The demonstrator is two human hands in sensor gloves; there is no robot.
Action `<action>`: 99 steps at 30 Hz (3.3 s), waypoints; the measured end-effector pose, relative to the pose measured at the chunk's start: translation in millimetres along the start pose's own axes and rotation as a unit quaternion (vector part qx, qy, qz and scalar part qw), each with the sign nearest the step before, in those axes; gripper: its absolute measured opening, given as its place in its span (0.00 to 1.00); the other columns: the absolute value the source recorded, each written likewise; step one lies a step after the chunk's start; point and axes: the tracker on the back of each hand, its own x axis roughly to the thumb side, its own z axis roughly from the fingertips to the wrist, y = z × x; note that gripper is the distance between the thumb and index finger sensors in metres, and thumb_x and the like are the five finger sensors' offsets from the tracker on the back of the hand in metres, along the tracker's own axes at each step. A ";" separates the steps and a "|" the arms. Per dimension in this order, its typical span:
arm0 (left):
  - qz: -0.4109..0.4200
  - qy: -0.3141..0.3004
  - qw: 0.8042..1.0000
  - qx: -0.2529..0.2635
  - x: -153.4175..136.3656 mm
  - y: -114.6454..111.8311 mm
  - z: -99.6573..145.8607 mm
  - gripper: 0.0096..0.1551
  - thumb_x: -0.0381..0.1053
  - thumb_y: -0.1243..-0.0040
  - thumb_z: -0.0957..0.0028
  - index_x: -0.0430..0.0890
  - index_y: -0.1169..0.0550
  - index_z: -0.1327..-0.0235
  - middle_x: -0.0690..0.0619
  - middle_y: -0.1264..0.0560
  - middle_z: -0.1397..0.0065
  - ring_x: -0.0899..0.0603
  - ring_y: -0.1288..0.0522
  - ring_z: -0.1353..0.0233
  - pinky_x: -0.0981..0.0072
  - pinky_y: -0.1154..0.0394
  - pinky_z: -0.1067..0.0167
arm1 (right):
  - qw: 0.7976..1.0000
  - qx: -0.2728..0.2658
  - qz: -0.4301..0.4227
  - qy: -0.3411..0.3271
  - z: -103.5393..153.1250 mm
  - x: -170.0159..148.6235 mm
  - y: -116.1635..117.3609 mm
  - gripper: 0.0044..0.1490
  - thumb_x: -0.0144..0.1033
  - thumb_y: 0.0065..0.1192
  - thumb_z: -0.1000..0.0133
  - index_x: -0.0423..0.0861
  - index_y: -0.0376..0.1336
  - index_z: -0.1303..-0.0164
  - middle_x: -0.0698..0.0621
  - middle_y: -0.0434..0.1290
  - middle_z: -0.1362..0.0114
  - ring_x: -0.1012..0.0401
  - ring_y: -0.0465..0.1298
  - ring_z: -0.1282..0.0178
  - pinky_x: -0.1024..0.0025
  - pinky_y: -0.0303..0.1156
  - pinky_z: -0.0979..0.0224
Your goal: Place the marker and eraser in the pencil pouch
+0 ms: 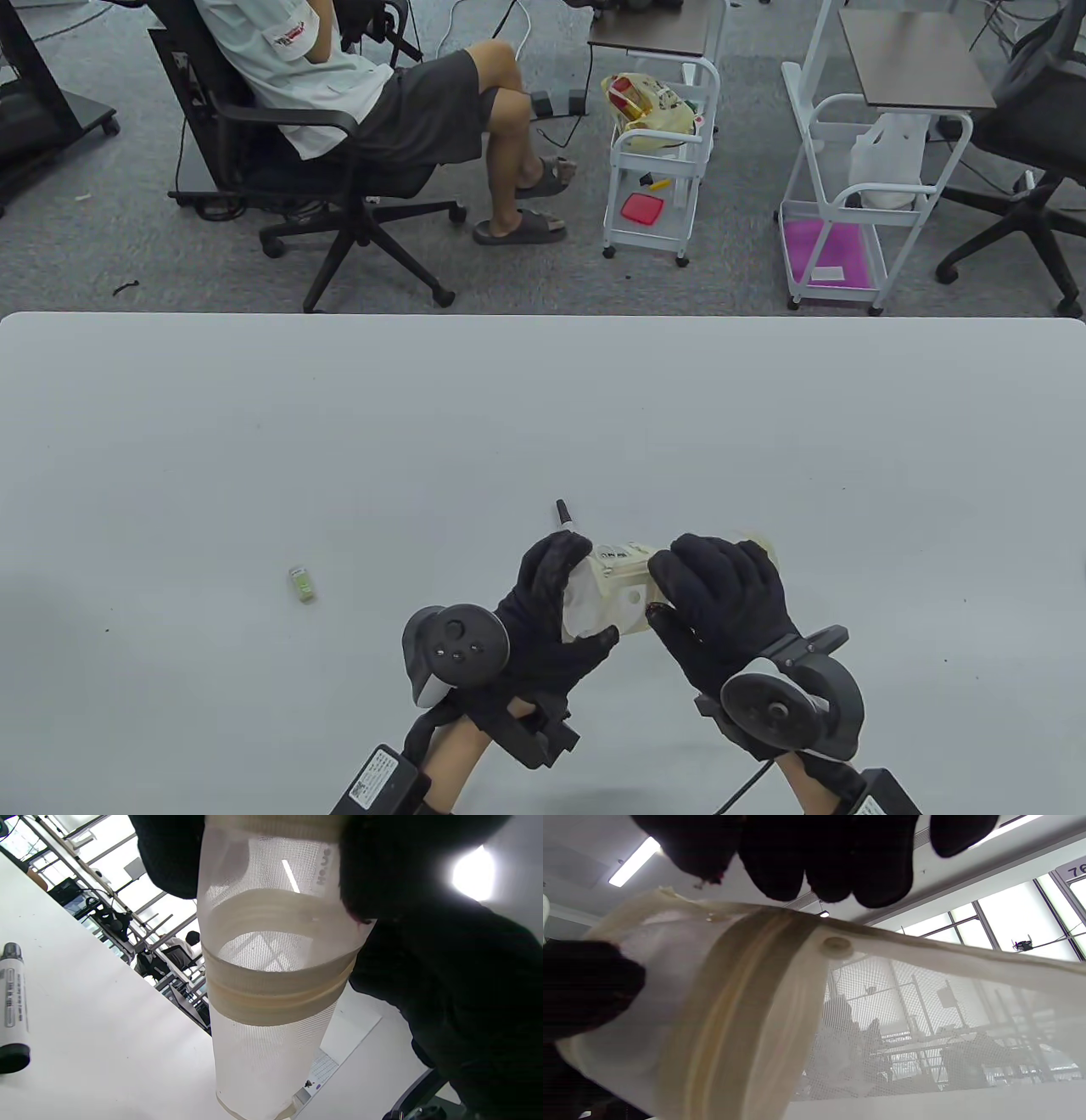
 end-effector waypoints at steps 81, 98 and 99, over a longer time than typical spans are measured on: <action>0.221 0.117 0.951 0.181 -51.3 66.9 3.7 0.43 0.66 0.41 0.53 0.58 0.42 0.26 0.48 0.37 0.21 0.38 0.28 0.27 0.53 0.21 0.40 | 0.948 0.267 -0.028 0.172 4.1 -100.4 82.8 0.42 0.54 0.61 0.46 0.44 0.63 0.25 0.37 0.63 0.22 0.37 0.70 0.27 0.32 0.61 0.29; 0.213 0.156 0.940 0.216 -71.3 81.2 9.2 0.44 0.67 0.41 0.53 0.56 0.43 0.26 0.46 0.39 0.20 0.37 0.29 0.26 0.52 0.22 0.39 | 0.912 0.332 0.180 0.163 -36.5 -10.9 182.5 0.37 0.57 0.65 0.49 0.46 0.70 0.35 0.40 0.70 0.31 0.46 0.77 0.41 0.37 0.65 0.31; 0.215 0.158 0.939 0.218 -72.3 81.9 9.7 0.44 0.66 0.41 0.53 0.56 0.43 0.26 0.46 0.39 0.20 0.37 0.29 0.26 0.52 0.22 0.39 | 0.902 0.349 0.190 0.171 -37.0 -11.4 185.1 0.34 0.54 0.66 0.49 0.47 0.70 0.37 0.40 0.70 0.32 0.47 0.77 0.41 0.37 0.65 0.31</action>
